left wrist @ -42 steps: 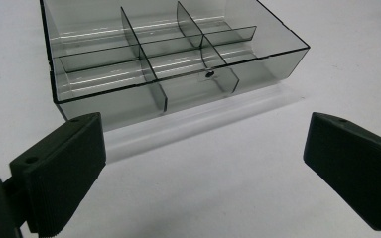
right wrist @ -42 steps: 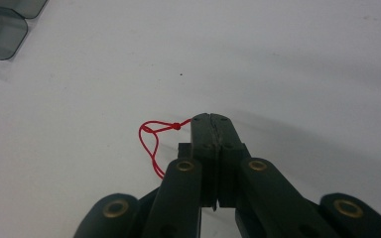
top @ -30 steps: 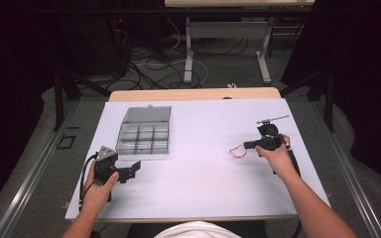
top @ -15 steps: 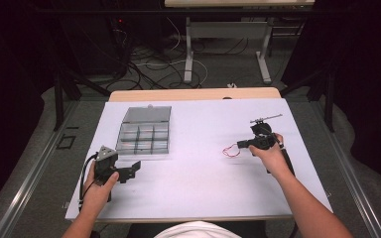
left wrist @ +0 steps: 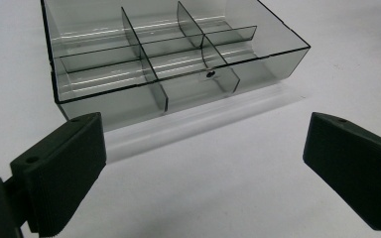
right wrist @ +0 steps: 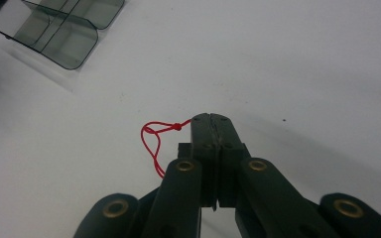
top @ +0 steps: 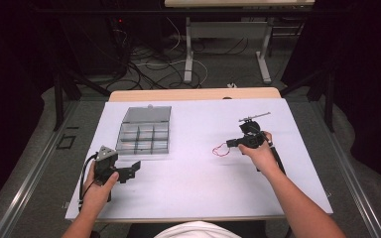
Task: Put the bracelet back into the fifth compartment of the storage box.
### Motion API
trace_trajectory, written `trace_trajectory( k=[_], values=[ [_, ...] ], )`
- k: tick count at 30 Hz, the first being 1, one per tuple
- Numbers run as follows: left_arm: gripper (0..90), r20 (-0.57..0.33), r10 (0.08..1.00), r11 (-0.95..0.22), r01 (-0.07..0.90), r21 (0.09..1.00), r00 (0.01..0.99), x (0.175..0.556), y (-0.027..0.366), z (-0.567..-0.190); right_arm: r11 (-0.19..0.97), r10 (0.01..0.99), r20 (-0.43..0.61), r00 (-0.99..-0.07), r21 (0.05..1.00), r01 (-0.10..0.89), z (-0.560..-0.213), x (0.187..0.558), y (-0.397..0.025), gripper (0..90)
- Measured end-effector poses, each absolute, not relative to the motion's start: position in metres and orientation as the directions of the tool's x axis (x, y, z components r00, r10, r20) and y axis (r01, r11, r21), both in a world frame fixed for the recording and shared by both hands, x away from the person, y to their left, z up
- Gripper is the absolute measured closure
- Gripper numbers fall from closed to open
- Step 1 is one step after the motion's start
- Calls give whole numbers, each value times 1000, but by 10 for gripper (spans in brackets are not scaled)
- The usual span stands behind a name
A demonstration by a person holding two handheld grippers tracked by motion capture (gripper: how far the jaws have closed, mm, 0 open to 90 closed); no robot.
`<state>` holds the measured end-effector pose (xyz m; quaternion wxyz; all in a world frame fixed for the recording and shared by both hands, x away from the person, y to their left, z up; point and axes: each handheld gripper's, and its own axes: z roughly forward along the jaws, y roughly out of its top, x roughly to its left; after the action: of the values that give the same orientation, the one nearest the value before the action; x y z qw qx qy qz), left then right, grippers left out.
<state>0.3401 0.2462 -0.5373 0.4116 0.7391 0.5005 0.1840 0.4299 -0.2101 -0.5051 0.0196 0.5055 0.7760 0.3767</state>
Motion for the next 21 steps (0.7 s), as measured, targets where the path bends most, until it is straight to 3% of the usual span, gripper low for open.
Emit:
trace_trajectory(
  k=[21],
  values=[
    [33, -140, 892, -159, 588, 793, 430, 340, 247, -537, 241, 754, 362, -548, 623, 744, -503, 437, -162, 900]
  ],
)
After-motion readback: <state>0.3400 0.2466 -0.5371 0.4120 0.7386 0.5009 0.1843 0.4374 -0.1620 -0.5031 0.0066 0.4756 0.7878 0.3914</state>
